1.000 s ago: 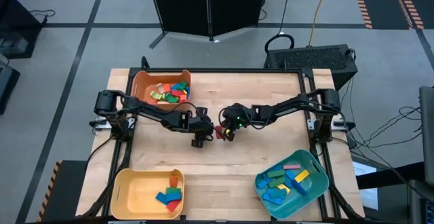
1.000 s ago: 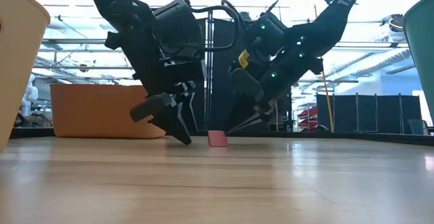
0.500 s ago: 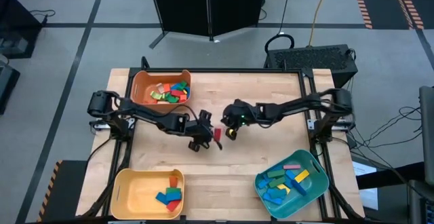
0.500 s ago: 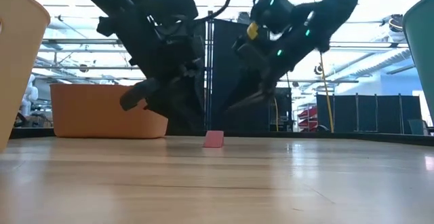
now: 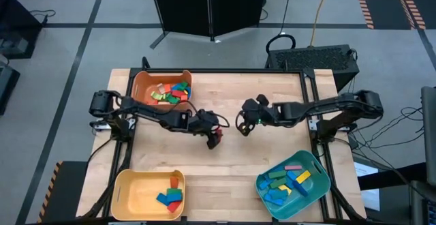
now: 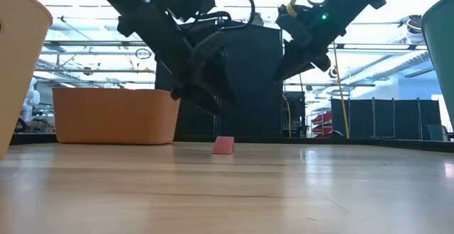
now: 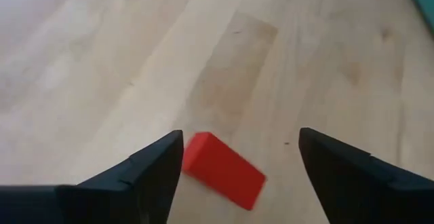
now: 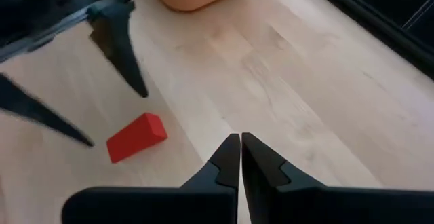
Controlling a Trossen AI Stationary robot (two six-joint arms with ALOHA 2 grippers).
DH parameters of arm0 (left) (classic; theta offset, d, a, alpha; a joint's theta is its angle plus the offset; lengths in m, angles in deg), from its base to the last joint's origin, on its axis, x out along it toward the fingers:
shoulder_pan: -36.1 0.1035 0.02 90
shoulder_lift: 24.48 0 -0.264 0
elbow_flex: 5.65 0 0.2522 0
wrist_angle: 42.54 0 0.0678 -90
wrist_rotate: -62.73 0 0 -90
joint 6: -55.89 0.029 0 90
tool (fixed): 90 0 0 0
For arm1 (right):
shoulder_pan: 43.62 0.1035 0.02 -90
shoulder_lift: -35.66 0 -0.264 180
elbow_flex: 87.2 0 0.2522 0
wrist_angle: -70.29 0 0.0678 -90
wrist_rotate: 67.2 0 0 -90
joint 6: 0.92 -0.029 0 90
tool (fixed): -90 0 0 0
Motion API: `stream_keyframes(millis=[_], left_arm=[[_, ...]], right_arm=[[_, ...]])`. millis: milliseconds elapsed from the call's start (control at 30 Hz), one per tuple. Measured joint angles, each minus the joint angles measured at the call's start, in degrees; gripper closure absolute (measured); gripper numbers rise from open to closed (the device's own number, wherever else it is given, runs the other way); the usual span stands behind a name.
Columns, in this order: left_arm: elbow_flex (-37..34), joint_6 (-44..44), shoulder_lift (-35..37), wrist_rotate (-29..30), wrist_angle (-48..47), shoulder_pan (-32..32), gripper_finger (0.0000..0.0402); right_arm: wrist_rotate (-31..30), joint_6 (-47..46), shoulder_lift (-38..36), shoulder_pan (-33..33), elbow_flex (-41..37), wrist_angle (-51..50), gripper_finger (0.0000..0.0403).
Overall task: Sort blocks by size
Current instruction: Put the red triangular block into the yellow bin
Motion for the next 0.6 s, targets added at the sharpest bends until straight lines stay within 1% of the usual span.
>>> stream_keyframes(millis=[100,200,300,433,600], left_arm=[[0.0,-7.4,0.0,2.9,-1.0,-0.7,0.0089],[0.0,-12.5,-0.1,6.6,-1.3,-1.3,0.0076],[0.0,-16.3,-0.5,10.0,-1.7,-2.0,0.0075],[0.4,-20.3,-2.4,11.6,-2.8,-2.9,0.0075],[1.2,-22.9,-4.2,13.8,-2.7,-4.0,0.0075]], right_arm=[[-1.6,0.0,0.0,0.4,0.0,-1.3,0.0403],[-1.8,0.0,0.1,0.6,0.0,-2.5,0.0403],[-1.8,0.0,0.2,0.6,0.0,-2.6,0.0403],[-1.9,0.1,0.2,0.6,0.0,-2.9,0.0403],[-1.9,0.0,0.2,0.6,0.0,-3.9,0.0403]])
